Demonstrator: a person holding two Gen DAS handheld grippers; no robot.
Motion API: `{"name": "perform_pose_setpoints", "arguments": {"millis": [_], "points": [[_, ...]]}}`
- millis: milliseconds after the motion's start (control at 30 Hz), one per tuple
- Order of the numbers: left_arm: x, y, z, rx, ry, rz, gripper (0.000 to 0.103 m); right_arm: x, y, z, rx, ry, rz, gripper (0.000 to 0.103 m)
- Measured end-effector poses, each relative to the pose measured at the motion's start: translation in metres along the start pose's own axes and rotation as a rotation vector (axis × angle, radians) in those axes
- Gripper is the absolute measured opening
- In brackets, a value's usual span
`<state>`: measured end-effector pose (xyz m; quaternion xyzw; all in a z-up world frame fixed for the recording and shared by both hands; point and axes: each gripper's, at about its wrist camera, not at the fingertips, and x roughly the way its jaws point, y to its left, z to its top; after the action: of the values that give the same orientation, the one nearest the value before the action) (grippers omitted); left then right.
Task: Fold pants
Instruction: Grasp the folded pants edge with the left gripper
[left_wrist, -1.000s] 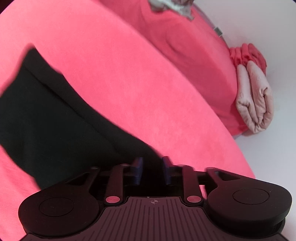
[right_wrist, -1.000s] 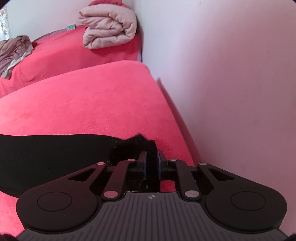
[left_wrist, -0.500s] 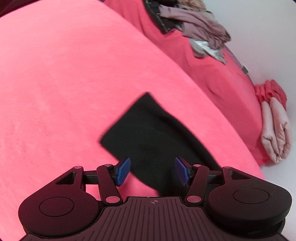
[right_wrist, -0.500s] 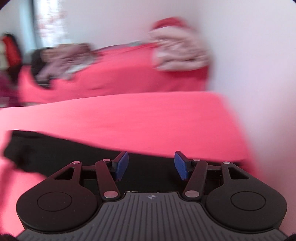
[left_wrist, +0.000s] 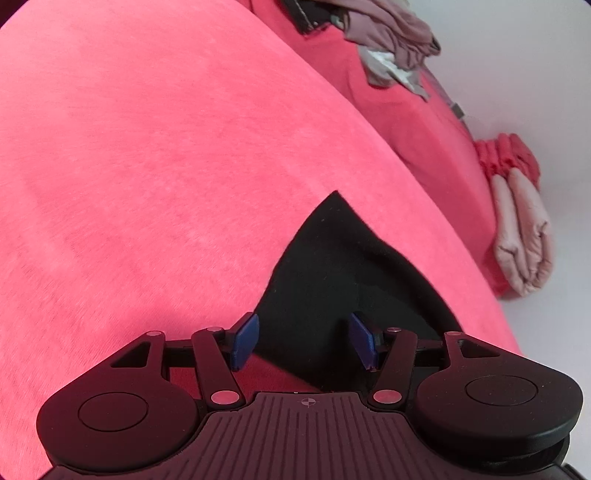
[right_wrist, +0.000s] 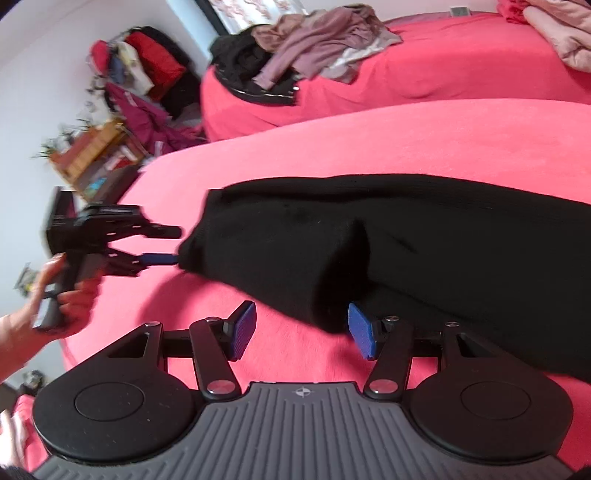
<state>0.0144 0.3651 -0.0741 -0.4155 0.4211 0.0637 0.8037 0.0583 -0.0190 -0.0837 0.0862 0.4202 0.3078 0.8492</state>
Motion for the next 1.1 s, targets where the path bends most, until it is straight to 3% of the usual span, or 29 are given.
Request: {"name": "perform_pose_setpoints", "arguments": {"millis": [133, 267, 333, 367, 400, 433, 467, 533, 600, 700, 767, 833, 867, 1000, 1100], "points": [[0.010, -0.002, 0.007, 0.024, 0.025, -0.045, 0.103, 0.012, 0.004, -0.005, 0.076, -0.017, 0.032, 0.062], [0.013, -0.004, 0.009, 0.048, 0.033, -0.065, 0.103, 0.018, 0.023, -0.001, 0.028, -0.028, 0.091, 0.064], [0.012, -0.007, 0.009, 0.084, 0.023, -0.059, 0.103, 0.024, 0.027, 0.002, 0.016, -0.024, 0.037, 0.066], [0.013, -0.007, 0.011, 0.092, 0.024, -0.042, 0.097, 0.029, 0.024, 0.003, 0.040, -0.008, 0.019, 0.065], [0.014, -0.006, 0.012, 0.091, 0.025, -0.033, 0.095, 0.032, 0.018, 0.004, 0.098, 0.014, 0.033, 0.055], [0.012, -0.003, 0.012, 0.084, 0.027, -0.036, 0.094, 0.031, 0.017, 0.004, 0.136, 0.024, 0.073, 0.039], [0.010, -0.001, 0.012, 0.077, 0.031, -0.042, 0.094, 0.026, 0.021, 0.005, 0.148, 0.024, 0.121, 0.038], [0.002, 0.003, 0.011, 0.086, 0.035, -0.047, 0.094, 0.006, 0.038, 0.000, 0.057, 0.017, 0.195, 0.046], [-0.002, 0.006, 0.011, 0.096, 0.042, -0.042, 0.094, -0.001, 0.043, -0.014, -0.045, 0.064, 0.173, 0.050], [-0.007, 0.010, 0.012, 0.093, 0.052, -0.038, 0.094, 0.008, 0.023, -0.031, 0.048, 0.148, 0.100, 0.050], [-0.010, 0.008, 0.017, 0.118, 0.043, -0.023, 0.100, 0.005, 0.018, -0.036, 0.073, 0.133, 0.082, 0.052], [-0.011, 0.001, 0.025, 0.157, 0.034, -0.017, 0.103, 0.001, 0.017, -0.038, 0.089, 0.119, 0.076, 0.066], [-0.010, -0.004, 0.030, 0.183, 0.025, -0.017, 0.103, -0.003, 0.017, -0.039, 0.094, 0.113, 0.074, 0.068], [0.003, -0.022, 0.052, 0.276, 0.040, -0.072, 0.103, -0.023, 0.016, -0.045, 0.096, 0.103, 0.042, 0.069], [0.026, -0.034, 0.060, 0.330, 0.091, -0.063, 0.103, -0.041, 0.021, -0.038, 0.063, 0.071, 0.004, 0.069]]}}
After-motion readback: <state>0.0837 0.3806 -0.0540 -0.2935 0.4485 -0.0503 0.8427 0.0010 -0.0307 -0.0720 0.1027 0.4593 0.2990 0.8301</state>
